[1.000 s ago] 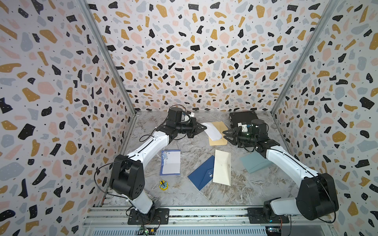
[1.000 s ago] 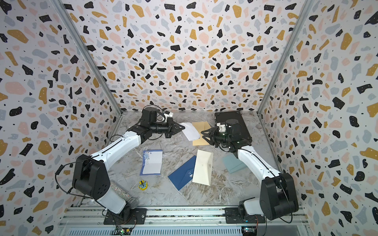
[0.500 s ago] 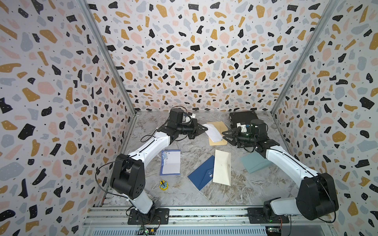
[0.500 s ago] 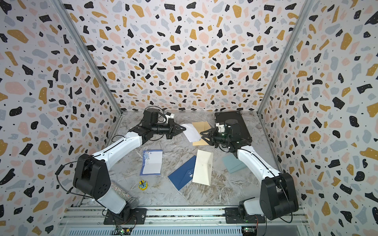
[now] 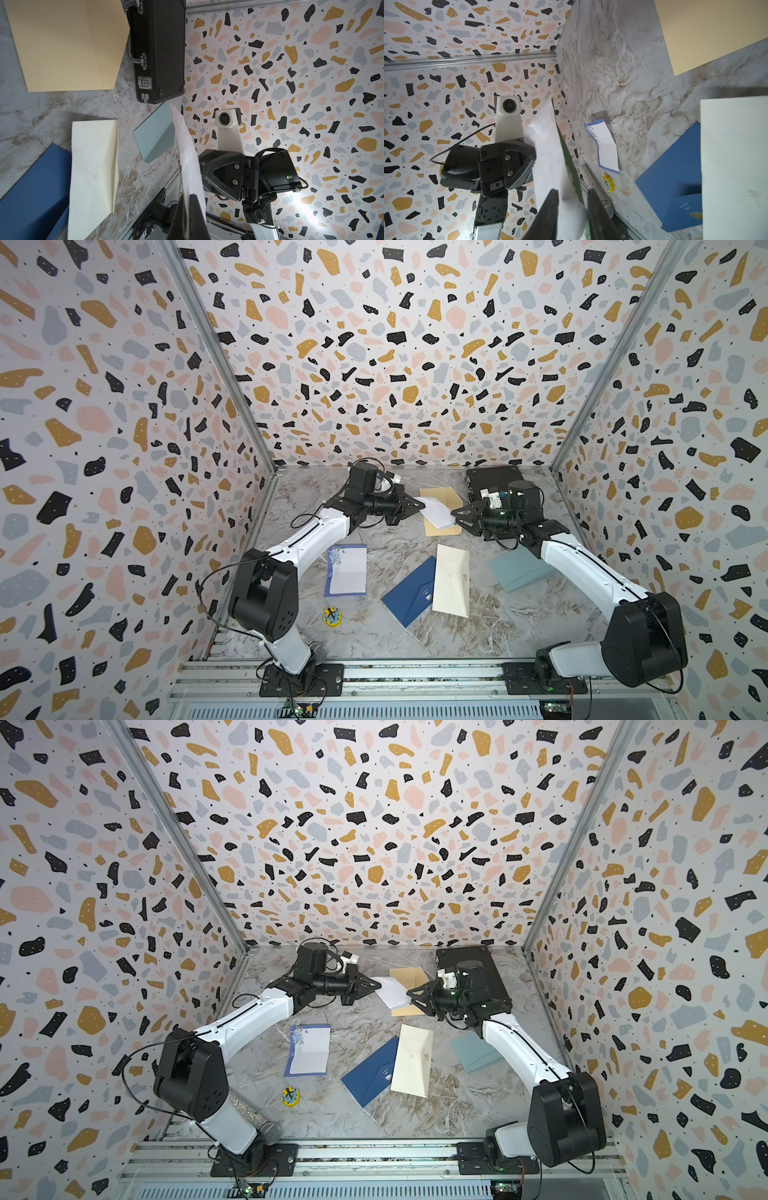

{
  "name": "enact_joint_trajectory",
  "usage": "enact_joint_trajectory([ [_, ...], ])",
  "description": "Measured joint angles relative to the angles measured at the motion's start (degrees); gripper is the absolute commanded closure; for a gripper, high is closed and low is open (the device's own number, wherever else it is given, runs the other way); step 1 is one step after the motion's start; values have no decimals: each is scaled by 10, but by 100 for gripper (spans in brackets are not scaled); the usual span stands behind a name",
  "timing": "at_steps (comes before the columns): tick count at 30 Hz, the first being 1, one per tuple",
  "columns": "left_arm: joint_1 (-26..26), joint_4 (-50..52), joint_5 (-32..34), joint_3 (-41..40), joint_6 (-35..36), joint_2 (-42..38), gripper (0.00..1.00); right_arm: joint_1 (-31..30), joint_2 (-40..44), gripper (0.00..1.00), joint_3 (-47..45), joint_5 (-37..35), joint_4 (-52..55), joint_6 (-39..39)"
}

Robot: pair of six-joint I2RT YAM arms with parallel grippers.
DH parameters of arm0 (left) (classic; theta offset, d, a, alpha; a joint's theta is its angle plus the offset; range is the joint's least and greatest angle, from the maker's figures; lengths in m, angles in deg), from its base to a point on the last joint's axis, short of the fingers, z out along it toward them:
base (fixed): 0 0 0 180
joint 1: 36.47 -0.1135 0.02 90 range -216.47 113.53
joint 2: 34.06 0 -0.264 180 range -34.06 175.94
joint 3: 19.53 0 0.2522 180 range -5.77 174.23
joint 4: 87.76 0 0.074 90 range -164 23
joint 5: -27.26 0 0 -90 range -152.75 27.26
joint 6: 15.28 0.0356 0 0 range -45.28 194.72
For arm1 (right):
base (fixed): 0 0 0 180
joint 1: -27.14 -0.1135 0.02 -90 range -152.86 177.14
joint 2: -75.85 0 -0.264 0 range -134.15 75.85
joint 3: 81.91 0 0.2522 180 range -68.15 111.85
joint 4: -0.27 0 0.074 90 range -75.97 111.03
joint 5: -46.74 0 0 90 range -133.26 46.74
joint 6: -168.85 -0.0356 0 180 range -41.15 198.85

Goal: Take the letter paper out of the envelope
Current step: Unfold the letter paper.

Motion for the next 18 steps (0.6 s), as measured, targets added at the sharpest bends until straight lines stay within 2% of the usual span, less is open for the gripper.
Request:
enact_joint_trajectory([
  [18,13,5,1,0,14,1,100,0,0,72,16,-4,22,9],
])
